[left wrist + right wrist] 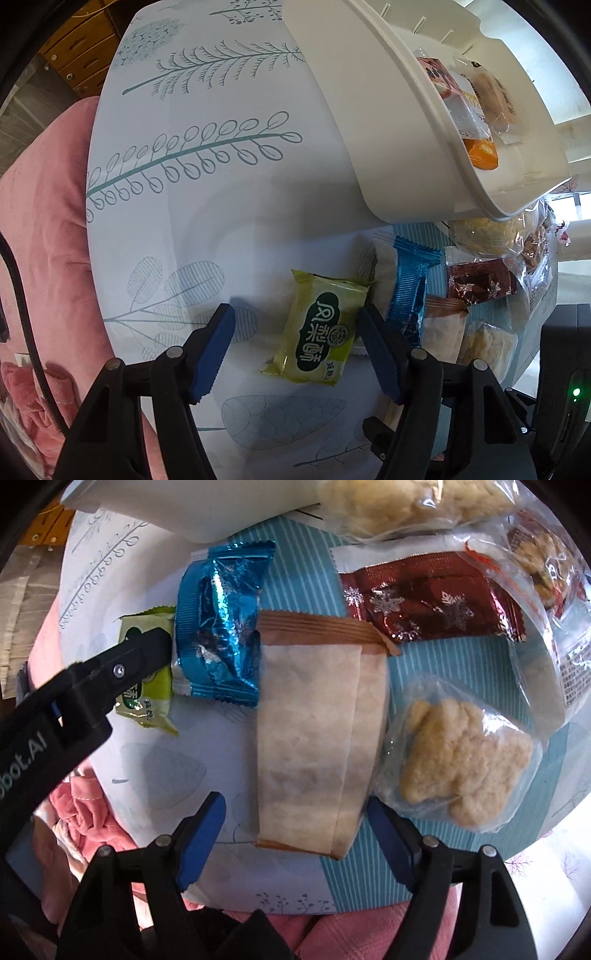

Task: Organize snacks
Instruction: 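Grasp the green snack pack with the left tool while the right tool grasps the paper-wrapped bar, then lift the green pack with the left tool while the right tool carries the paper bar over the tray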

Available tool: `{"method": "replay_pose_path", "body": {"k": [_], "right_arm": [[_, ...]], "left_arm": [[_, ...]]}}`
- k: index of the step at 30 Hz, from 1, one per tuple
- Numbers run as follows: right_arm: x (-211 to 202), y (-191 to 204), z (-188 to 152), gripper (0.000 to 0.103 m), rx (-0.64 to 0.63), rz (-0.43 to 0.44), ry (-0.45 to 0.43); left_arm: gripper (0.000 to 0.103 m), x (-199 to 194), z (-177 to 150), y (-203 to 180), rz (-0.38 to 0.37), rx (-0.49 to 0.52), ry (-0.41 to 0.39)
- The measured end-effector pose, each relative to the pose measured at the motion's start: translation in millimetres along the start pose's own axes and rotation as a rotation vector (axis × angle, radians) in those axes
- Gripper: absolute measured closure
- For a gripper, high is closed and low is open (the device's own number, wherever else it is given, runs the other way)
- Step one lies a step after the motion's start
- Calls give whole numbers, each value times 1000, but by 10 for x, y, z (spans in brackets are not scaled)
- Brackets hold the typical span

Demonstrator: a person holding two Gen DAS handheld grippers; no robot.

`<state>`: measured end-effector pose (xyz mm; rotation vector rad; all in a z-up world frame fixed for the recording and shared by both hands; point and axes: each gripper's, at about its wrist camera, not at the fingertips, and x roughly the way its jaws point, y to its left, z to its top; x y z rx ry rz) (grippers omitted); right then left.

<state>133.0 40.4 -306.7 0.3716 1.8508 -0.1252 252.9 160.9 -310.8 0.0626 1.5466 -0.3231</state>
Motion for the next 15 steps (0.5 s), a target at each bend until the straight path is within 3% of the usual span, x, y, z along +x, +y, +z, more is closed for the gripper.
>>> {"method": "replay_pose_path", "body": {"k": [5, 10, 11, 15], "right_arm": [[44, 188, 25, 24, -22, -64, 8], [76, 446, 38, 43, -8, -110, 1], [76, 434, 36, 44, -1, -107, -1], [56, 457, 33, 46, 3, -95, -8]], "left_arm": [[46, -8, -3, -19, -15, 7, -19], [58, 14, -35, -92, -39, 5, -32], [65, 20, -37, -106, -55, 2, -31], [65, 41, -61, -171, -58, -2, -37]]}}
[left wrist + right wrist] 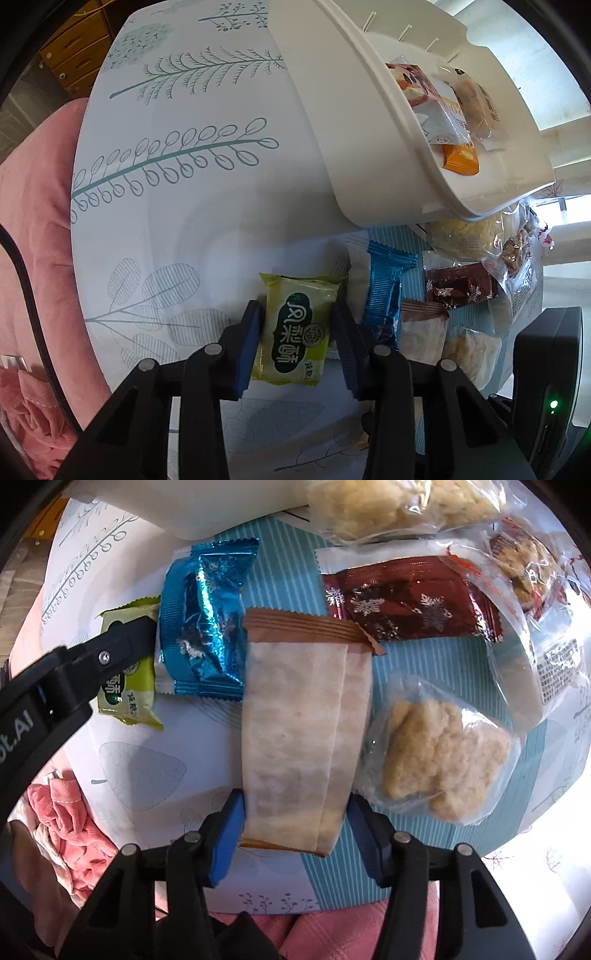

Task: Organize snacks
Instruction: 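Lift the green pack with the left tool while the right tool carries the paper bar over the tray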

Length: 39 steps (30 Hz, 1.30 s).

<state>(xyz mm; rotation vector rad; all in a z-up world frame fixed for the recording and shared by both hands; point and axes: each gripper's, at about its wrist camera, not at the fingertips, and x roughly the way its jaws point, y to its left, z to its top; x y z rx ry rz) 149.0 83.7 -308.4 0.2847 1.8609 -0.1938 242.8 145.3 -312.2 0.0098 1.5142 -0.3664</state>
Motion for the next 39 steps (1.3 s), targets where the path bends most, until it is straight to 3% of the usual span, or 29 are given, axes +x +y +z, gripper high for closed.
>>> {"method": "replay_pose_path", "body": {"k": [5, 19, 28, 39], "right_arm": [[-26, -111, -32, 47, 1, 27, -10], [-26, -585, -104, 48, 37, 231, 24], [-316, -922, -126, 49, 55, 366, 2], [-955, -1373, -224, 49, 19, 474, -102]], "left_arm": [[66, -2, -16, -13, -8, -9, 1], [67, -125, -285, 191, -10, -88, 23], [67, -414, -538, 219, -27, -120, -5], [67, -1071, -695, 78, -34, -167, -89]]}}
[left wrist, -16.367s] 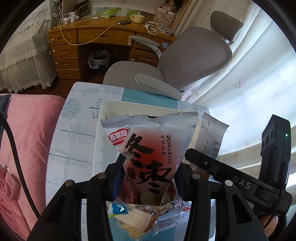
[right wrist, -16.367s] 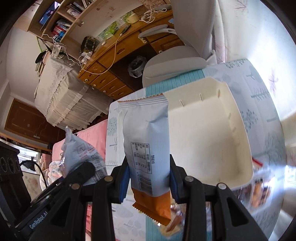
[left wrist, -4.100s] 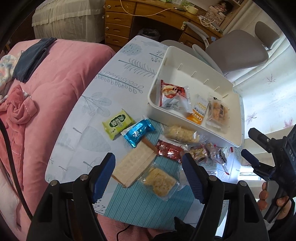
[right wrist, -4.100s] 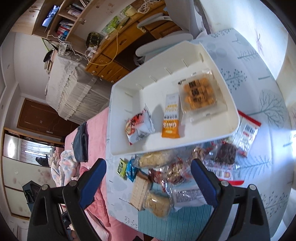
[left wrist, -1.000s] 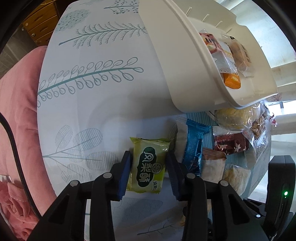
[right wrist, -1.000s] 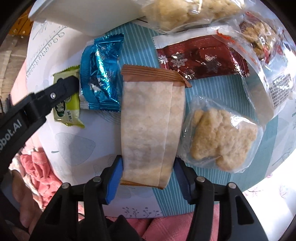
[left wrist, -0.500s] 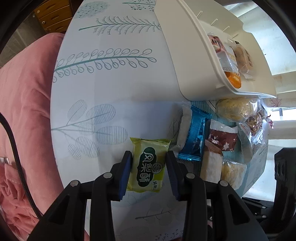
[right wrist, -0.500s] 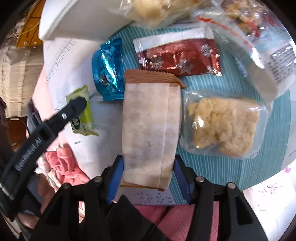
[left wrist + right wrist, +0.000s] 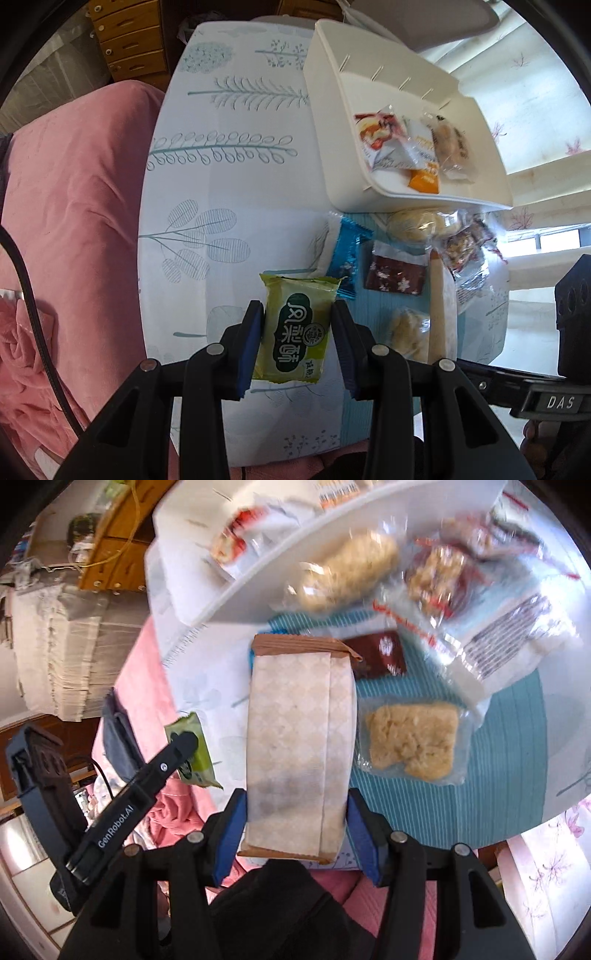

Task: Organize snacks
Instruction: 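Lift the green pack with the left tool while the right tool carries the paper bar over the tray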

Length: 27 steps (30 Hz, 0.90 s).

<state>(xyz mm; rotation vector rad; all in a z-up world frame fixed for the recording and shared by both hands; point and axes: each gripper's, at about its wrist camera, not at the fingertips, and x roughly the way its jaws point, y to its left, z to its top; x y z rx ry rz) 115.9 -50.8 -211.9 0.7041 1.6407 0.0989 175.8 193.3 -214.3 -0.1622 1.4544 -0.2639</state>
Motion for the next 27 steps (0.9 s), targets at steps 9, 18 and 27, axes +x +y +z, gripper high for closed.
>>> {"method": "replay_pose_path", "body": {"k": [9, 18, 27], "right_arm": [[-730, 47, -1, 49, -106, 54, -120], [-1239, 98, 203, 49, -206, 63, -205], [-1504, 96, 646, 49, -247, 57, -257]], "left_arm": [[67, -579, 75, -345, -30, -26, -95], [67, -899, 272, -741, -49, -53, -140], [67, -994, 559, -1124, -44, -68, -200]]}}
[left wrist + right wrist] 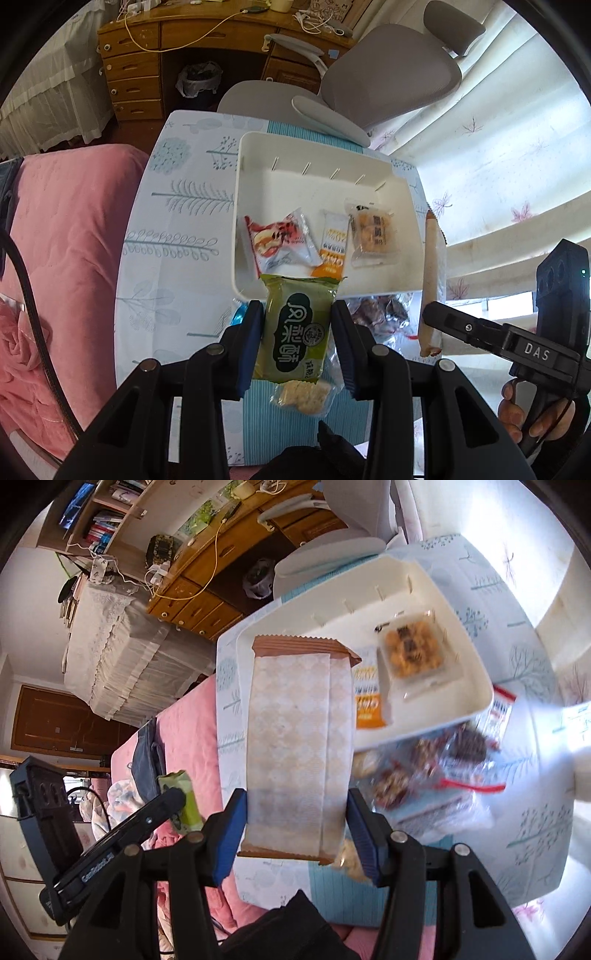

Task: Organize snacks
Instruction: 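Lift the green pack with the left tool while the right tool carries the paper bar over the tray, then lower both snacks into the white tray and open both tools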

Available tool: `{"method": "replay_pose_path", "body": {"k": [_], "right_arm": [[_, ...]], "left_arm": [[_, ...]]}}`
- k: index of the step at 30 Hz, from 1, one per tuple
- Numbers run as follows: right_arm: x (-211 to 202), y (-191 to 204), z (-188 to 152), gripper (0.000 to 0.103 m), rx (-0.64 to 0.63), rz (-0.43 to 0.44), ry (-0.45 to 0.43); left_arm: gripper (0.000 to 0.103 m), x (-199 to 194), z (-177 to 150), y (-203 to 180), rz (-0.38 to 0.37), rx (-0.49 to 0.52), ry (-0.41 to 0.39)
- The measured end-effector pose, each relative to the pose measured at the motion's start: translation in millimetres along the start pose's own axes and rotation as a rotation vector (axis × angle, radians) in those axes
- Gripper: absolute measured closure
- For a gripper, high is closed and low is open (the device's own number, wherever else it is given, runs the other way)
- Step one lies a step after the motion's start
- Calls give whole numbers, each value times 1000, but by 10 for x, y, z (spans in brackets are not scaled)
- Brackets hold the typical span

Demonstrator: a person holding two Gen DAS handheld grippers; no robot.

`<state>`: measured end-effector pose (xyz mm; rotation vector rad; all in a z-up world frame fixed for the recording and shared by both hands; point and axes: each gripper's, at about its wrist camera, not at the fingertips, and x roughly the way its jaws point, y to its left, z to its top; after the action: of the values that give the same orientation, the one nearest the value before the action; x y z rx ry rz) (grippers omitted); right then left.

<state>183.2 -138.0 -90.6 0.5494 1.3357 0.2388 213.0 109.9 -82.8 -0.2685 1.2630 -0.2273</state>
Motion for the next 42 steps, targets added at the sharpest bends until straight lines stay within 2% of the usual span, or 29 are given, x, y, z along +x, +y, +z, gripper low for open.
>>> {"method": "replay_pose_path", "body": {"k": [9, 22, 23, 25, 26, 27, 29, 33, 42], "right_arm": [[36, -237, 454, 49, -17, -20, -28], [158, -597, 933, 49, -64, -39, -86], [162, -622, 956, 48, -65, -44, -88], [162, -660, 983, 47, -64, -44, -91], [157, -691, 994, 47, -57, -42, -96], [155, -717, 1000, 47, -51, -40, -99], [153, -769, 1014, 45, -42, -26, -94], [144, -849, 1016, 29, -34, -27, -89], [103, -872, 905, 26, -48, -29, -75]], "left_arm": [[67, 186, 303, -281, 24, -21, -44], [66, 731, 615, -646, 14, -20, -70], [65, 755, 620, -664, 16, -20, -71], [47, 791, 623, -682, 1, -38, -76], [32, 797, 626, -682, -6, -46, -78], [31, 798, 625, -683, -7, -55, -81], [31, 789, 616, -697, 7, -56, -86], [31, 764, 560, -689, 25, -76, -84], [31, 563, 277, -623, 61, -107, -101]]}}
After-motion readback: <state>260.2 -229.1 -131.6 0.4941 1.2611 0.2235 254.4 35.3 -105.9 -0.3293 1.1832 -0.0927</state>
